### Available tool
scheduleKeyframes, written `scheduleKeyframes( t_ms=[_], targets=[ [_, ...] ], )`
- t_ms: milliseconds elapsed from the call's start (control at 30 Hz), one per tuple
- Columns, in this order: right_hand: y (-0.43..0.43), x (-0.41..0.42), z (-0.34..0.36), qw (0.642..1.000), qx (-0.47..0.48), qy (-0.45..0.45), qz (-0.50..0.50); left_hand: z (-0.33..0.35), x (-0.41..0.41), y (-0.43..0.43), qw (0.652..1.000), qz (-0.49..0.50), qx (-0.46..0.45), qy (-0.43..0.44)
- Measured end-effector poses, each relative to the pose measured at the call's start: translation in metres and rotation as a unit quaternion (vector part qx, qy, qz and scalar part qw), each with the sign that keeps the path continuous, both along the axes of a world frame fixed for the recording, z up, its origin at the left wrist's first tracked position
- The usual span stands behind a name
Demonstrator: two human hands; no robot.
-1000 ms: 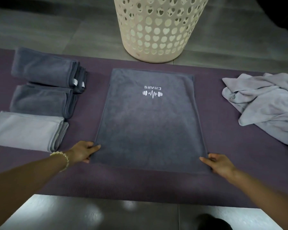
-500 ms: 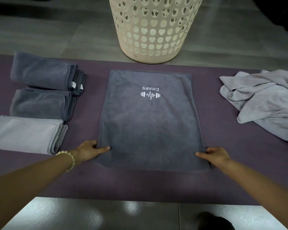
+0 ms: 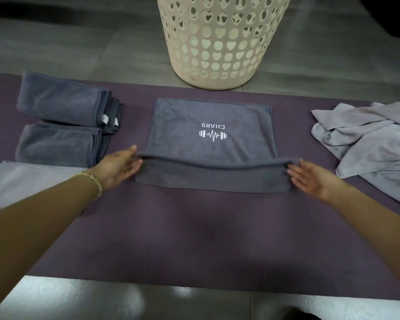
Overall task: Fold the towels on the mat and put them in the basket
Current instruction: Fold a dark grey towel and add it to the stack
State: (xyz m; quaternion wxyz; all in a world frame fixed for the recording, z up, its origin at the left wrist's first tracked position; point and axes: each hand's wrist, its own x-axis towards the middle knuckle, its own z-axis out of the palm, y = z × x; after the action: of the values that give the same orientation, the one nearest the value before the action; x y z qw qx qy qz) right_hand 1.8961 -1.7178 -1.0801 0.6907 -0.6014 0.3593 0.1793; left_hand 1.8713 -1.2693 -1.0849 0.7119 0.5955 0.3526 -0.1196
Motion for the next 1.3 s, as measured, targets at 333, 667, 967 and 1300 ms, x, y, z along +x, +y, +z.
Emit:
scheduleKeyframes(
  t_ms=[333, 667, 967, 1300],
  targets=[
    [0.026, 0.002, -0.051, 0.925, -0.337, -0.014, 0.175, -0.054, 0.008, -0.011, 0.924, -0.195, 0.311, 0.106],
    [0.043, 0.008, -0.047, 0.95, -0.281, -0.052, 0.124, -0.032, 0.016, -0.03, 0.97, -0.121, 0.211, 0.022],
    [0.009, -0.033, -0.033, 0.957, -0.194, -0.041, 0.21, -0.026, -0.013, 0.005, 0.954, -0.236, 0.159, 0.096],
    [0.005, -0.018, -0.048, 0.961, -0.228, -0.046, 0.147, -0.049, 0.023, -0.009, 0.85, -0.263, 0.456, -0.021]
  ],
)
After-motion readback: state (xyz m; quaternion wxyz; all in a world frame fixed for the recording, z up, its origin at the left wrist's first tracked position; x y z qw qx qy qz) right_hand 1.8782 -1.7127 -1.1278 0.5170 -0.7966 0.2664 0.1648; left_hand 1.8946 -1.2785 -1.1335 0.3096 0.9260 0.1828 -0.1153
